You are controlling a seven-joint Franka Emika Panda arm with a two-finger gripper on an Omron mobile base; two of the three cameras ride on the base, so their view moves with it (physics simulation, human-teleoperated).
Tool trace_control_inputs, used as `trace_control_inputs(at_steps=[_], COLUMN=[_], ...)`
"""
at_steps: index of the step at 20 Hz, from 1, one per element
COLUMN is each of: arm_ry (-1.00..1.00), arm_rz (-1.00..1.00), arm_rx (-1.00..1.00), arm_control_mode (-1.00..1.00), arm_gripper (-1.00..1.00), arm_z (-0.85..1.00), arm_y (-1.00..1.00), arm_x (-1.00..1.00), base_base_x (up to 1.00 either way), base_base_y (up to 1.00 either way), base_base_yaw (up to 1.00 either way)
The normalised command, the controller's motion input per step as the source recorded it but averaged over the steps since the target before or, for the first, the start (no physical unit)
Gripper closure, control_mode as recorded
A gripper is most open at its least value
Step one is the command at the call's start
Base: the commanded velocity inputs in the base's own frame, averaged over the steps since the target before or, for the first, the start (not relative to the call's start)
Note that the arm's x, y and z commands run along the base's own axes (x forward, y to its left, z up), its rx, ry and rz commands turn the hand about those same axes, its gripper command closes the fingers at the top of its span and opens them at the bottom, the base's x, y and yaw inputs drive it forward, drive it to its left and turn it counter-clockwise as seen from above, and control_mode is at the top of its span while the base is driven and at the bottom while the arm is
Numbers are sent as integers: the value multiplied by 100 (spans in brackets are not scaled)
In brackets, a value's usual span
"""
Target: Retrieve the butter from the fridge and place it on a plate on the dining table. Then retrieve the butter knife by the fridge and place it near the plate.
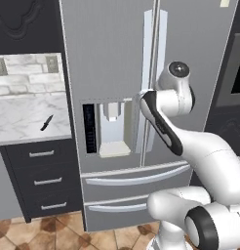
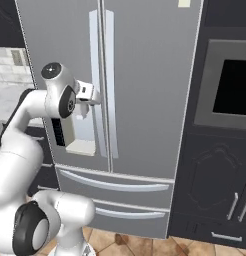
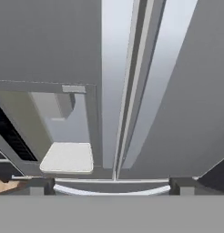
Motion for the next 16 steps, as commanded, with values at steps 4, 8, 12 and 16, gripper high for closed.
trace_control_inputs(at_steps=[4, 8, 12, 16], arm_ry=[0, 6, 0, 0], arm_rz=[10, 0, -1, -2], arm_rx=[0, 0, -5, -5], arm_control_mode=[-100, -100, -100, -100], arm_gripper=[-100, -100, -100, -100], arm_z=[-1, 0, 0, 0], arm_y=[-21, 7, 14, 7], arm_x=[42, 56, 32, 49], base_base_x=[0, 0, 0, 0], base_base_y=[0, 0, 0, 0], base_base_yaw=[0, 0, 0, 0])
